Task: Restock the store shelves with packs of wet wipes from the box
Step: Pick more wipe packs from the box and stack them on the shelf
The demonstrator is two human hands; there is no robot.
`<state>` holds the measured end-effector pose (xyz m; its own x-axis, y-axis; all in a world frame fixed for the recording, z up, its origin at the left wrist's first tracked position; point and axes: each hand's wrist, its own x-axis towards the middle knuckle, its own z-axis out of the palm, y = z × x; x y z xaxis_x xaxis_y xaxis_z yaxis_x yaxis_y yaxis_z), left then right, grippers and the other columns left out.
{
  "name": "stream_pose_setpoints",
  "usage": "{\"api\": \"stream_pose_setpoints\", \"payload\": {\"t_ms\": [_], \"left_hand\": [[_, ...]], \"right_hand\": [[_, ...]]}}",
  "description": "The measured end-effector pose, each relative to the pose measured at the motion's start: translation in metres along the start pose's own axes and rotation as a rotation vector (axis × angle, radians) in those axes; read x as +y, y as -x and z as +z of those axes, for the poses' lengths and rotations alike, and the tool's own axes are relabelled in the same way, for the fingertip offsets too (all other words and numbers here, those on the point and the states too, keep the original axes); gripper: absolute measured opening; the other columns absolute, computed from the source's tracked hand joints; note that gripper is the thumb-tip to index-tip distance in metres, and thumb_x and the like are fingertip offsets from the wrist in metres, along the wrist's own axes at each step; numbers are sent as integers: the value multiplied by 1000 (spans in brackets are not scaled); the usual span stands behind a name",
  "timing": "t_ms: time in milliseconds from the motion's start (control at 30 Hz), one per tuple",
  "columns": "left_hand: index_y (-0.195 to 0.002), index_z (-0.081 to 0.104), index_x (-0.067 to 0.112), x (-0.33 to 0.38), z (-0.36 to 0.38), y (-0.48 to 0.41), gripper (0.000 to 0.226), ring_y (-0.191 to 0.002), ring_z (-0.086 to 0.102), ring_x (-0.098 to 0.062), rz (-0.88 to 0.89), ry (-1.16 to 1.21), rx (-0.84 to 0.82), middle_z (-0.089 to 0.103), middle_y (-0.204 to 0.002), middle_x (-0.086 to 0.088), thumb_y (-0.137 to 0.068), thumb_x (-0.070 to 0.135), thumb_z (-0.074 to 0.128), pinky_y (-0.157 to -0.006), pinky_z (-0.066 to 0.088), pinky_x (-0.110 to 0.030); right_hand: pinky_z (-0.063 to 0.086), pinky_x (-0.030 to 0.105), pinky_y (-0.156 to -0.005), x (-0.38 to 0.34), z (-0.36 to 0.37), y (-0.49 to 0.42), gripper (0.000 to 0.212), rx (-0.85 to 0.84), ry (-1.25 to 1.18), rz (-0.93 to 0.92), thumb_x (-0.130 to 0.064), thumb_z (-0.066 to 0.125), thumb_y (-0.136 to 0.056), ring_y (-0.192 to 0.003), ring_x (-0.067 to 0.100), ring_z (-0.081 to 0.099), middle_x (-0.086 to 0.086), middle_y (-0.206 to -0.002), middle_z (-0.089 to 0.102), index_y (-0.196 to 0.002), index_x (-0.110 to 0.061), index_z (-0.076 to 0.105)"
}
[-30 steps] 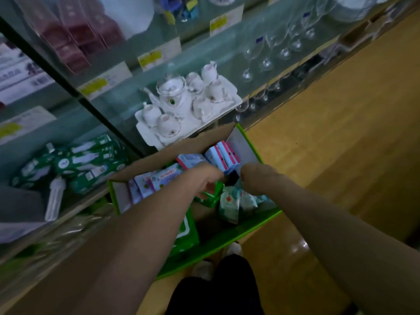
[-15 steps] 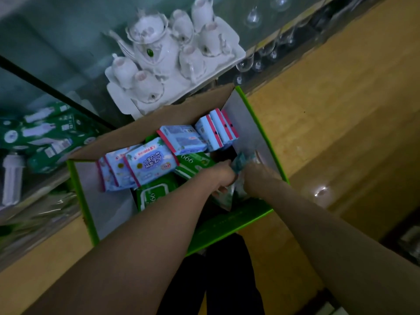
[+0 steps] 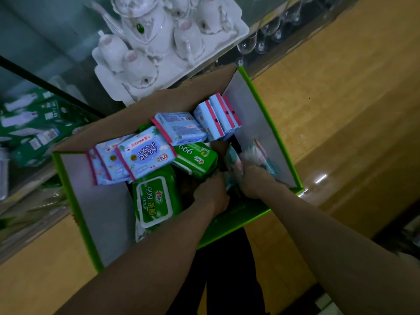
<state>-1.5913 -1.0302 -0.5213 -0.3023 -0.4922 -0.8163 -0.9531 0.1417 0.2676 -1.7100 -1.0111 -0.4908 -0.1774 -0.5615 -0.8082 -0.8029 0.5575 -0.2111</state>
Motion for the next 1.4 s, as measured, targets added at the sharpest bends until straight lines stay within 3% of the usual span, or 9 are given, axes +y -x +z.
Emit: {"api": "stream_pose_setpoints", "payload": {"t_ms": [233,333,500,633,767,867,967,1133,1400], "left_hand": [[-145,36,14,-22,9,-21,87,-130,42,-36,-164,122,-121,40,-146,-16,-73,58,58,-104,39,-39],[-142,43,13,-25,9,-28,79,-124,51,-31,-176,318,-105,49,-140,-14,-75,48,69,-100,45,-35],[-150,24,9,-29,12,-23,101,-131,45,-27,-162,445,-151,41,-148,-11,-72,39,81,-106,41,-35],[-149,32,18,-35,7,-15,96,-130,45,-24,-137,501,-262,40,-149,-5,-73,62,70,-103,39,-31],[-139,51,24,-41,-5,-10,110,-125,51,-22,-200,878,-313,51,-142,-3,-52,91,56,-110,35,-38],[-122,63,12,-46,-7,-12,71,-96,66,-26,-313,1051,-245,68,-114,-10,-78,67,61,-90,54,-40],[-109,65,7,-47,-16,-6,40,-73,68,-25,-354,1114,-313,70,-96,-13,-84,39,71,-64,60,-39],[-101,65,7,-47,-24,14,22,-82,67,-25,-348,1133,-404,70,-102,-13,-85,21,71,-76,56,-38],[-97,65,8,-38,-47,38,8,-63,70,-16,-181,1220,-397,74,-76,-6,-93,8,58,-61,58,-26]], "right_hand": [[38,39,-103,7,4,-9,57,-32,-204,98,-20,58,-91,-129,34,45,18,-140,45,-140,-6,32],[40,39,-104,5,9,-14,53,-7,-321,125,-15,58,-89,-128,34,46,18,-139,46,-137,-2,38],[41,35,-94,3,14,-12,39,-2,-440,135,-16,43,-100,-125,36,47,24,-136,47,-132,5,47],[47,38,-92,9,15,-13,33,-32,-561,189,-7,48,-94,-115,36,55,23,-124,57,-123,9,54],[52,44,-91,9,11,-10,29,-44,-648,187,-1,49,-92,-108,37,59,25,-118,61,-119,10,56],[54,37,-79,7,8,-5,28,-45,-741,216,0,52,-91,-106,38,61,23,-116,61,-119,7,57],[53,45,-90,11,1,0,30,45,-746,197,-1,54,-87,-106,36,61,19,-112,64,-116,1,61],[55,44,-83,14,-12,15,32,164,-746,170,-3,50,-88,-103,36,62,17,-112,63,-119,-1,57],[41,41,-88,7,-33,55,32,604,-644,150,-15,40,-98,-111,41,53,28,-122,55,-123,4,47]]}}
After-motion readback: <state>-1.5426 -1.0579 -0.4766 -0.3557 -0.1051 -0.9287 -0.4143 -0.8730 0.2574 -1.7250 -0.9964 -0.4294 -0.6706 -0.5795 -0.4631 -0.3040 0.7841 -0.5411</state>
